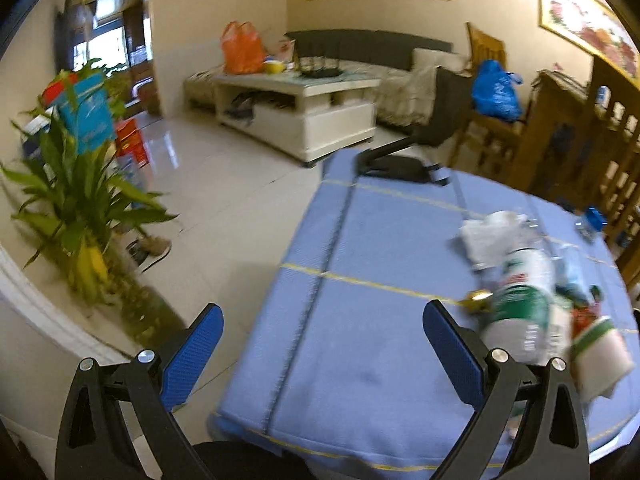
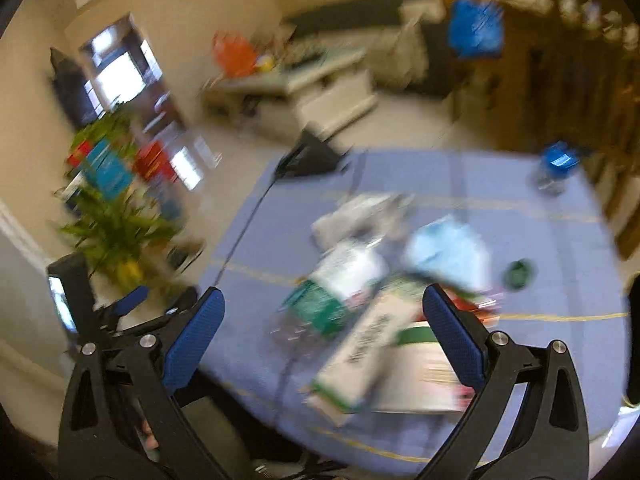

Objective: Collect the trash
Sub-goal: 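Grasp the green-labelled water bottle with the right gripper, then carry the bottle to the black bin with the right gripper while the left gripper grasps the white paper cup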

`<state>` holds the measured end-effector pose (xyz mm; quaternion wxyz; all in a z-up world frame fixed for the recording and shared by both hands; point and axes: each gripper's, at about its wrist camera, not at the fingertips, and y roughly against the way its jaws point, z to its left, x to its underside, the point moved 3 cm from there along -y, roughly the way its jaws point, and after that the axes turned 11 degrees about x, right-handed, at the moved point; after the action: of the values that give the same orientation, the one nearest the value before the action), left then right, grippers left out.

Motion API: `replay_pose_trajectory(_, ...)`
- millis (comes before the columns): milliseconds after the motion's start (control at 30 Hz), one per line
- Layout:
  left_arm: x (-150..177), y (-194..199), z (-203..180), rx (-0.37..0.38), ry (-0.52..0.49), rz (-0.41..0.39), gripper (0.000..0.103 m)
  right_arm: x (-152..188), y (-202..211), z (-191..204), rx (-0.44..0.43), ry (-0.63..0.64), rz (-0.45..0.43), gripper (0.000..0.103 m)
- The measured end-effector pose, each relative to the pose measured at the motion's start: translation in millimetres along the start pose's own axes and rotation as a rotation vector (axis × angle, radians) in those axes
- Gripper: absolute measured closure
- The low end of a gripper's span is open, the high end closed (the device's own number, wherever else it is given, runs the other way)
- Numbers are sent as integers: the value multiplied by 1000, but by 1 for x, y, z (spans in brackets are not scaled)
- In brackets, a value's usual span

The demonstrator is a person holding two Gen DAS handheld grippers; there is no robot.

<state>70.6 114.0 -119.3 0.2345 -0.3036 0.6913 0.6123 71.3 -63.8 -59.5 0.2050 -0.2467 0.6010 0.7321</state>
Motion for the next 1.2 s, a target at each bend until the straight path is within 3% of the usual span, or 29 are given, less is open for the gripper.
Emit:
replay_pose_trajectory(67,3,-4,7,-1,12,12,6,-4,-26,6,-49,-34,83,5)
replay_pose_trajectory(267,8,-13,14,14,14,28,6,-17,-98,9,38,-157,268,5)
replay_pose_trajectory(367,10,-18,16,25,16,30,6,-20,-121,8,106,-168,297,10)
replay_pose_trajectory(467,11,-21,16,29,14,31,6,-17,-142,8,165,-195,347,20)
replay_pose_trajectory(500,11,-22,17,32,15,29,6,-15,-148,12,181,-190,349,28)
replay_pose_trajectory(667,12,-22,16,23,4,11,6,-11,-159,14,213,-207,380,31)
replay_pose_trajectory(833,13,-22,13,26,-6,4,6,-13,-143,-5,185,-270,376,34)
replay_pose_trajectory(1067,13,-19,-3,43,-43,-21,6,-17,-117,-29,38,-363,372,35)
replay_pose_trajectory(1200,14,-19,-22,129,-90,-32,6,-17,-94,-49,-67,-426,364,37)
